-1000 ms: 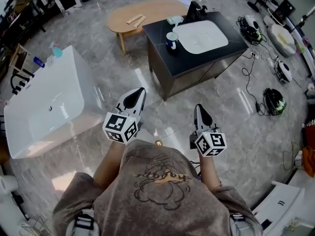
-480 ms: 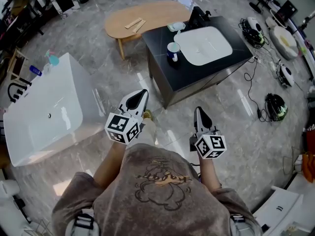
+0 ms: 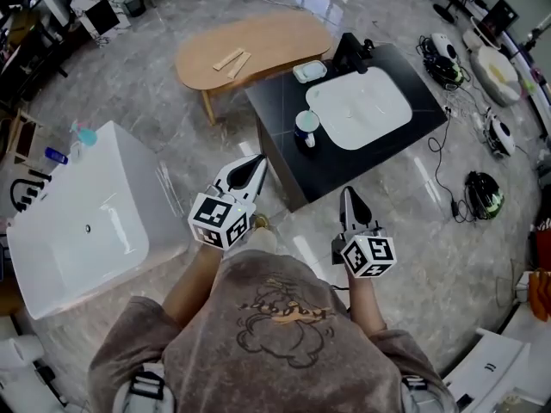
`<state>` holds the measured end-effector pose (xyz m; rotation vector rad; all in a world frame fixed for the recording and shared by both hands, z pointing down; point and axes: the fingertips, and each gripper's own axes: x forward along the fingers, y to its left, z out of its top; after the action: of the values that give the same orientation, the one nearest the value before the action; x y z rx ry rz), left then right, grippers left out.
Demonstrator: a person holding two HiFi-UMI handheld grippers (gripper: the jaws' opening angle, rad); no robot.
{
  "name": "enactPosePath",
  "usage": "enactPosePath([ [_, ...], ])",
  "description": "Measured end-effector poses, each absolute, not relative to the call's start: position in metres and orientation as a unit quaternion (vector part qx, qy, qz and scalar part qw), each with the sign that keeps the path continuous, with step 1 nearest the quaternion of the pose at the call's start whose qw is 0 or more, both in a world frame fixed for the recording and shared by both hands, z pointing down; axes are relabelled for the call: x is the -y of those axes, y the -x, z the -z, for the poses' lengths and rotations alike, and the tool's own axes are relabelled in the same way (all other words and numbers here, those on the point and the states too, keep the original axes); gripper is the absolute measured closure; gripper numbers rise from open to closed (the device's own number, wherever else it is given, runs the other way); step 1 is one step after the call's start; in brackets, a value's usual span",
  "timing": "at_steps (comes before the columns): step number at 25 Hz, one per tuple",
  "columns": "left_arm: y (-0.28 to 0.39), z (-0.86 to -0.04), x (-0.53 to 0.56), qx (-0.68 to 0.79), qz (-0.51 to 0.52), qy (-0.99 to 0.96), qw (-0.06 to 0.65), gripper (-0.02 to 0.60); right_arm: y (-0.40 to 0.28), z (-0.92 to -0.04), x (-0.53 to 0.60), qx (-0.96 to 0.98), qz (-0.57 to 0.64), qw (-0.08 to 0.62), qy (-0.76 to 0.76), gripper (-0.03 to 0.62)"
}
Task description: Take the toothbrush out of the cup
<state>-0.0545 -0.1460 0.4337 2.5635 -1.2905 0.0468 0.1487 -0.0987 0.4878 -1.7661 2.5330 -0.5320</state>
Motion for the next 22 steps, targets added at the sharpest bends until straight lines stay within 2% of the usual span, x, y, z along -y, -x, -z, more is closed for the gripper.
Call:
enactPosePath([
  [12,0.053,-0.441,0.259,0.393,-0.021,-0.909,0.139,0.56,-0.139,-0.482,0.193,-0.782,0.164,0.007,0.601,0.591],
  [22,0.033,-0.436,0.295,0.371,-0.018,-0.919,0.136,0.56,-0.151,-0.47,0.231,-0.774,0.15,0.017,0.615,0.591],
])
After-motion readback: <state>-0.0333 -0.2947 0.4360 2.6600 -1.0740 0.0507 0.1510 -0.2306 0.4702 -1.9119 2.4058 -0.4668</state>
